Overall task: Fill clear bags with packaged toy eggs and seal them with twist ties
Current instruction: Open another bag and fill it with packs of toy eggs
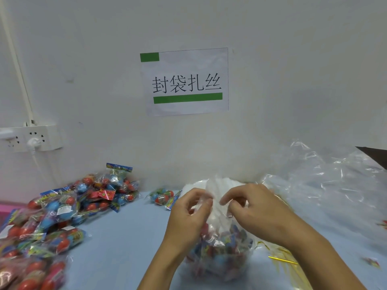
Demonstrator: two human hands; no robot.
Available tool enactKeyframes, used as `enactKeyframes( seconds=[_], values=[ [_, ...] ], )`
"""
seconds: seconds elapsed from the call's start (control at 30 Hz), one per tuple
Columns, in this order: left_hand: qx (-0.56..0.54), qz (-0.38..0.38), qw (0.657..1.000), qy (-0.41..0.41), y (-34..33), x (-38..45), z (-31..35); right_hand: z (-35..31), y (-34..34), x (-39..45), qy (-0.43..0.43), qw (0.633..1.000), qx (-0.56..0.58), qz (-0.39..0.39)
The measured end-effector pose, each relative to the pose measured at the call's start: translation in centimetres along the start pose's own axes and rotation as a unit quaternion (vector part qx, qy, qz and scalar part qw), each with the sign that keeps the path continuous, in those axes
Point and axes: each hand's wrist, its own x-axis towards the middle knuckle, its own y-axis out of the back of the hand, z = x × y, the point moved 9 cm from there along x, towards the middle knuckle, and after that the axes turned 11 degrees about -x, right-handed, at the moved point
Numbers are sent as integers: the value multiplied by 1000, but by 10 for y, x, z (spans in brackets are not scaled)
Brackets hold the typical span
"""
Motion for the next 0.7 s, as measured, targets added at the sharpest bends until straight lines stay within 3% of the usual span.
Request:
enactKeyframes(
  seconds=[0.13, 0.3, 0.5, 0.57, 0.7],
  values=[
    [-25, 77, 997, -18, 17, 3, 2, -4, 15, 0, 10, 996, 85, 30],
    [10, 132, 990, -41, 30, 4, 6, -3, 27, -3, -1, 998, -14, 66],
    [-61, 56, 997, -9, 11, 4, 5, -8, -5, -4, 20, 998, -18, -57],
    [-28, 33, 999, -15, 6, 2, 4, -9, -17, -3, 27, 997, -25, -70],
    [65, 72, 995, -37, 13, 1, 7, 5, -22, 1, -15, 996, -71, -61]
  ],
)
